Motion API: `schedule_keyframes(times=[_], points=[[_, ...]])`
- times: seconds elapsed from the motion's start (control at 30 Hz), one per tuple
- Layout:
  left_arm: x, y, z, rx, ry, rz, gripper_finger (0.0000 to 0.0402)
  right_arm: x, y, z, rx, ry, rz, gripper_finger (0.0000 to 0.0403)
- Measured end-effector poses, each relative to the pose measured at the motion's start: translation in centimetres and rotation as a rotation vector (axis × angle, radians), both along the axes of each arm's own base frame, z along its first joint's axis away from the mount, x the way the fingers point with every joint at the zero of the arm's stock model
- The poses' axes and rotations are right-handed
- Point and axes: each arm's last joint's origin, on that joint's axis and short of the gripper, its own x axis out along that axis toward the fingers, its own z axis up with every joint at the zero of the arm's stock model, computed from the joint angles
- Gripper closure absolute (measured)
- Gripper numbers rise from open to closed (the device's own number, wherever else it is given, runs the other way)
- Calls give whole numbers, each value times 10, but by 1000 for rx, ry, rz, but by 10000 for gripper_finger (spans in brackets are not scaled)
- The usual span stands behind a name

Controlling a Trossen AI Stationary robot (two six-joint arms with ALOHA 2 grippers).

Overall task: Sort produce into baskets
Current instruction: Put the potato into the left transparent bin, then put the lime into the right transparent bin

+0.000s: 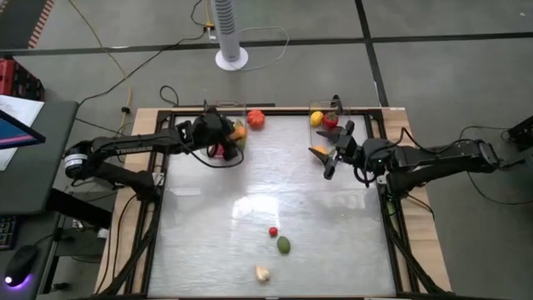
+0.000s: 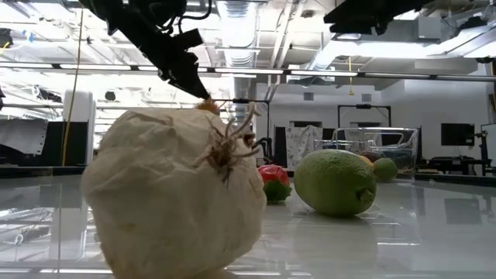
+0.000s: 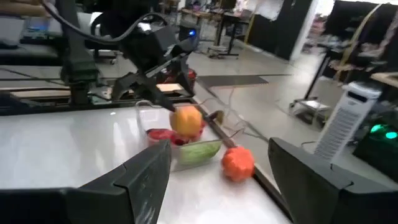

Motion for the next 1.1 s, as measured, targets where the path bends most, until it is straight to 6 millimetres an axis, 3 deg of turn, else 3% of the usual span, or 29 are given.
schedule_keyframes(times=[0.13, 0.27, 0.43, 0.53, 0.73, 0.9, 1.1], points=[[-1, -1, 11, 61, 31, 2, 114, 9, 1, -6, 13, 25, 61, 106], [-7, -7, 31, 96, -42, -31, 112, 22, 10, -11, 10, 32, 136, 106], [-19, -26, 56, 79, -190, -196, 112, 43, 28, -7, -28, 74, 214, 106], [-25, -38, 55, 74, -297, -317, 112, 60, 41, -4, -46, 93, 260, 106], [-34, -55, 34, 163, -523, -417, 111, 90, 73, -40, 37, 245, 326, 106], [-51, -59, 51, 237, -678, -415, 111, 101, 101, -67, 188, 388, 377, 106], [-67, -65, 58, 186, -711, -426, 111, 113, 145, -89, 326, 471, 474, 106]])
